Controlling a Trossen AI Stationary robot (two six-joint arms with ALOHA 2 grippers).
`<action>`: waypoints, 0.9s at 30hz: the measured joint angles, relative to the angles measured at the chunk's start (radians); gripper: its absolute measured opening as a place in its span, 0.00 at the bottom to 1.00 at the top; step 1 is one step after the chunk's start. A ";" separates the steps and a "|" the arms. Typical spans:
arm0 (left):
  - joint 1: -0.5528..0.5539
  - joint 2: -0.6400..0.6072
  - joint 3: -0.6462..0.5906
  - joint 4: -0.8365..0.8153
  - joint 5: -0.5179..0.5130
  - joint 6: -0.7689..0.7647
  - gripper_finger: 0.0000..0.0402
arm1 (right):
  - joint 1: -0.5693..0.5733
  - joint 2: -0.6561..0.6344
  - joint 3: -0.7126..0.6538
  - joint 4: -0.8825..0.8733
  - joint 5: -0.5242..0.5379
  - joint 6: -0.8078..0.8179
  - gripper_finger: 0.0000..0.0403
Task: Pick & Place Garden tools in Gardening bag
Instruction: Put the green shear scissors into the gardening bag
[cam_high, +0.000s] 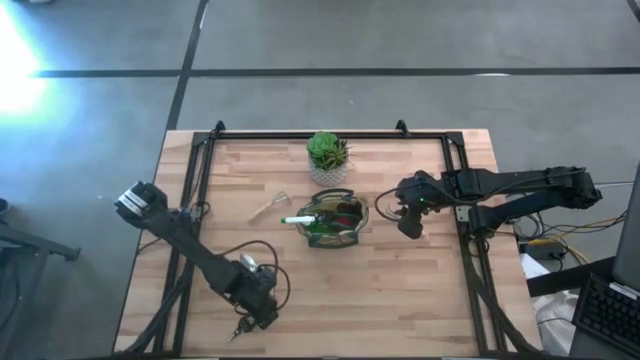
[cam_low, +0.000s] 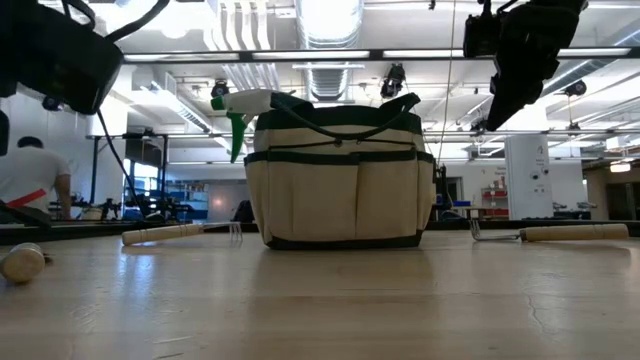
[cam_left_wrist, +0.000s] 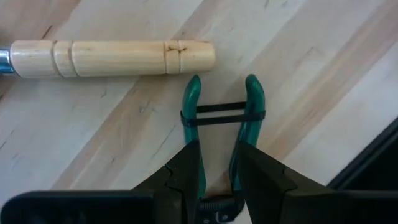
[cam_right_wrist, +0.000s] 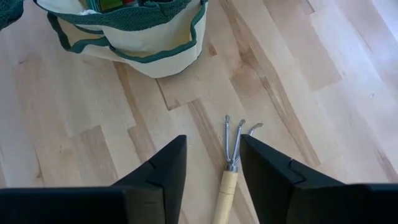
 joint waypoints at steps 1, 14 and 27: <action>0.000 0.004 0.000 0.001 -0.003 0.000 0.27 | 0.000 0.000 0.000 0.000 0.000 0.000 0.36; 0.000 0.072 -0.001 0.001 -0.007 0.008 0.26 | 0.000 0.000 0.000 0.001 0.000 -0.005 0.33; 0.000 0.077 -0.031 -0.006 -0.017 0.042 0.20 | 0.000 0.000 0.000 0.003 0.000 -0.008 0.33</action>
